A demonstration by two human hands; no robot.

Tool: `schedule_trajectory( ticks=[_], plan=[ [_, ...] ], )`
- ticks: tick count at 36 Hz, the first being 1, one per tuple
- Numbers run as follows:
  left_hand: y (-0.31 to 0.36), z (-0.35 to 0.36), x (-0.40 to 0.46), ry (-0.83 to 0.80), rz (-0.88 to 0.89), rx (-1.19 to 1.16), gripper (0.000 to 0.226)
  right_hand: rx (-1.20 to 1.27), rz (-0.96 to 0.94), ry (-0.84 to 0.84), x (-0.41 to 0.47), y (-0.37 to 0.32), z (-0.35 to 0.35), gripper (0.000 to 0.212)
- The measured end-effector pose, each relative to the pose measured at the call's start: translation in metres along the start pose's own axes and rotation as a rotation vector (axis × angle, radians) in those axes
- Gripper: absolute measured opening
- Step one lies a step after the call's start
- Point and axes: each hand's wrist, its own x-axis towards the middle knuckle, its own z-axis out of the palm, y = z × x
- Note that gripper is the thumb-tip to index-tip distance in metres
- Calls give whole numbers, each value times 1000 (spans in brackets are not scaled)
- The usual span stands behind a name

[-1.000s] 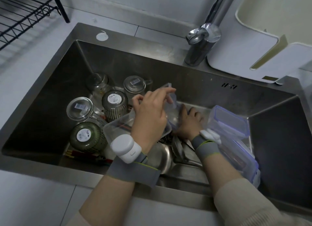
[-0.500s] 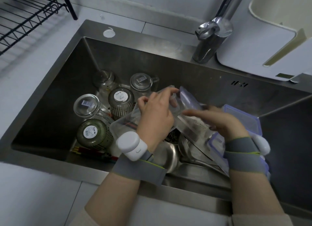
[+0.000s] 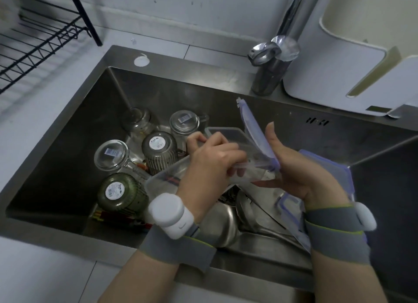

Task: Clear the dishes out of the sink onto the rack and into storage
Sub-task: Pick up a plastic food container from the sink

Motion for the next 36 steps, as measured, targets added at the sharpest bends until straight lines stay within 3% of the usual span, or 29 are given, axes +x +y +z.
schedule_trajectory(
  ticks=[3,6,10,13,15,17,19,21,23,26,31,36],
  plan=[
    [-1,0,0,55,44,23,25,104,49,-30,3,3,-1,54],
    [-2,-3,0,135,111,-2,23,154,80,-96,-2,-2,0,50],
    [4,-6,2,261,109,-53,62,276,61,-163,-4,-3,-3,51],
    [1,-1,3,378,99,-151,32,326,59,-106,-1,-2,-5,66],
    [-1,1,3,424,-11,-241,22,360,46,-88,1,-2,-5,62],
    [-3,2,3,404,-183,-340,33,387,20,-83,2,0,-7,47],
    [-2,3,3,306,-453,-517,42,397,-3,-96,1,0,-7,47],
    [1,0,7,221,-778,-894,39,360,-31,-137,1,1,-4,53],
    [2,-6,10,164,-987,-1316,37,359,-41,-168,1,1,-2,50],
    [2,-8,12,120,-946,-1506,45,363,-50,-174,0,0,1,50],
    [4,-6,10,24,-793,-1424,70,311,-63,-103,0,-1,6,60],
    [2,0,7,74,-647,-1221,88,258,-109,-80,-1,0,8,65]
  ],
)
